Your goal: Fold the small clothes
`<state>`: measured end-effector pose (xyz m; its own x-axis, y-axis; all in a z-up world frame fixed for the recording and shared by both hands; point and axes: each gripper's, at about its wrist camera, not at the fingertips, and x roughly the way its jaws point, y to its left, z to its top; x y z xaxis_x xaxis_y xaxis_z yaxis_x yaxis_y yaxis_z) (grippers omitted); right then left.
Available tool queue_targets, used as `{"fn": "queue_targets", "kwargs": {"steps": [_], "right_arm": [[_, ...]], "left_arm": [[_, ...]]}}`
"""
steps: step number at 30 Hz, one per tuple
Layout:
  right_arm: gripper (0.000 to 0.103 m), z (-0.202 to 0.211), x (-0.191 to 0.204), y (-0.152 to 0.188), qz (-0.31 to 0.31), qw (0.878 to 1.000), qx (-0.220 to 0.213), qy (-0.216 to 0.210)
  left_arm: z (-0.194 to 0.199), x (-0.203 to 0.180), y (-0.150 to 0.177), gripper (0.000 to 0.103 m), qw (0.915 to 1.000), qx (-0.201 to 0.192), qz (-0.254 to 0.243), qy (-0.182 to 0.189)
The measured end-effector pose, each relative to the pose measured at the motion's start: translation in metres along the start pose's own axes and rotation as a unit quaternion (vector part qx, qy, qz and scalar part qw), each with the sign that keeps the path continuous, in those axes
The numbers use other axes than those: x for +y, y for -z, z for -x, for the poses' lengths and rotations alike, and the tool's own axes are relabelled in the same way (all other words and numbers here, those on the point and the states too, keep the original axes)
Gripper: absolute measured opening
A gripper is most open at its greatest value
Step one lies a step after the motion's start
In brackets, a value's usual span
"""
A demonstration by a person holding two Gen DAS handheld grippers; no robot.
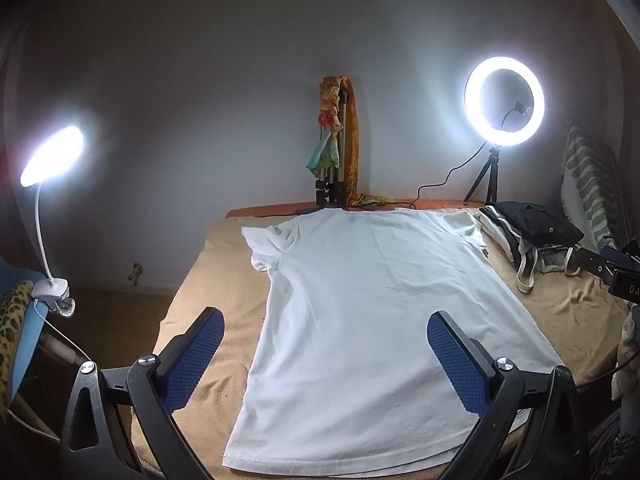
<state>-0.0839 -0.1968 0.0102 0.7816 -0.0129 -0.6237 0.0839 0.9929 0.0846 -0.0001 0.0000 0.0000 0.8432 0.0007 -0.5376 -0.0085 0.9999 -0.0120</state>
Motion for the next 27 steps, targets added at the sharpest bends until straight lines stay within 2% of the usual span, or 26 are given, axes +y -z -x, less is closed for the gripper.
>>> {"fn": "queue_targets", "kwargs": {"steps": [27], "right_arm": [[0.103,0.0004,0.0003,-0.0010,0.003,1.000,-0.001,-0.001]], "left_arm": [[-0.0003,0.0007,-0.0002,0.103,1.0000,0.001,0.001,0.001]]}}
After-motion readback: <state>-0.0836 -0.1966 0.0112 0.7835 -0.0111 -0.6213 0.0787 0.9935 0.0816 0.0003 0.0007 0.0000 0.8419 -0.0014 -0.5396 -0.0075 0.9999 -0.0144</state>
